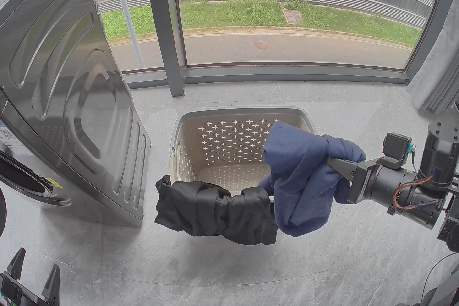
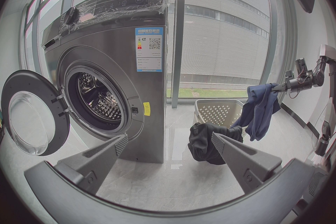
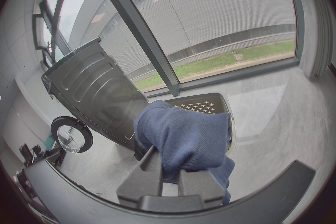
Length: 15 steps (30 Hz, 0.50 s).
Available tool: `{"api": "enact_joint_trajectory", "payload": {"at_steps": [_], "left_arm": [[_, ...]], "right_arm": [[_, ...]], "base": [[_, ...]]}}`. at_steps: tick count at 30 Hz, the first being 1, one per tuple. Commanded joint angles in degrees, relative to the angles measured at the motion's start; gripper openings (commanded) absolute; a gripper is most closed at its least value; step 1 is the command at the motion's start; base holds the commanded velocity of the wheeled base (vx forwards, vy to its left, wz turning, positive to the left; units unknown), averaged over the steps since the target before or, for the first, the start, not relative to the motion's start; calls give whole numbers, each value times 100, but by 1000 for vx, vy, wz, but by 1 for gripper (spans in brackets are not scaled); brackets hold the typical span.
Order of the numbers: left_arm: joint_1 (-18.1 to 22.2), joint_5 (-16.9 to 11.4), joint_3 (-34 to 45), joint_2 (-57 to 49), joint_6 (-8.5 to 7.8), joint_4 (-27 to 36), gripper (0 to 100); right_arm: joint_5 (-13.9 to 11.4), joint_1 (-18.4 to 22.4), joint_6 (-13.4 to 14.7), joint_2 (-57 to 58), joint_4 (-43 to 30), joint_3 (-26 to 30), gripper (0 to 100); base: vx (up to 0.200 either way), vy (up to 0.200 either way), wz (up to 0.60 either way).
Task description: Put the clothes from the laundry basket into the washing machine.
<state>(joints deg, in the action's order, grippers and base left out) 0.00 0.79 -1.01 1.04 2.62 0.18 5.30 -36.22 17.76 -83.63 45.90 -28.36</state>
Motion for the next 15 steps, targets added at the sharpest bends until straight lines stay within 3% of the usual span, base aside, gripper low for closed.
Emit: {"api": "enact_joint_trajectory", "payload": {"at_steps": [1,4,15], "left_arm": [[0,0,84,-77,2,-1,100],[0,0,84,-77,2,-1,100],[0,0,84,-77,2,-1,100]], "right_arm": [[50,-8,-308,224,121,111,0],[59,27,-475,215,139,102,0],[32,18,-484,233,139,172,0]], "base": [[0,0,0],[-133,0,0],[-200,0,0]]}}
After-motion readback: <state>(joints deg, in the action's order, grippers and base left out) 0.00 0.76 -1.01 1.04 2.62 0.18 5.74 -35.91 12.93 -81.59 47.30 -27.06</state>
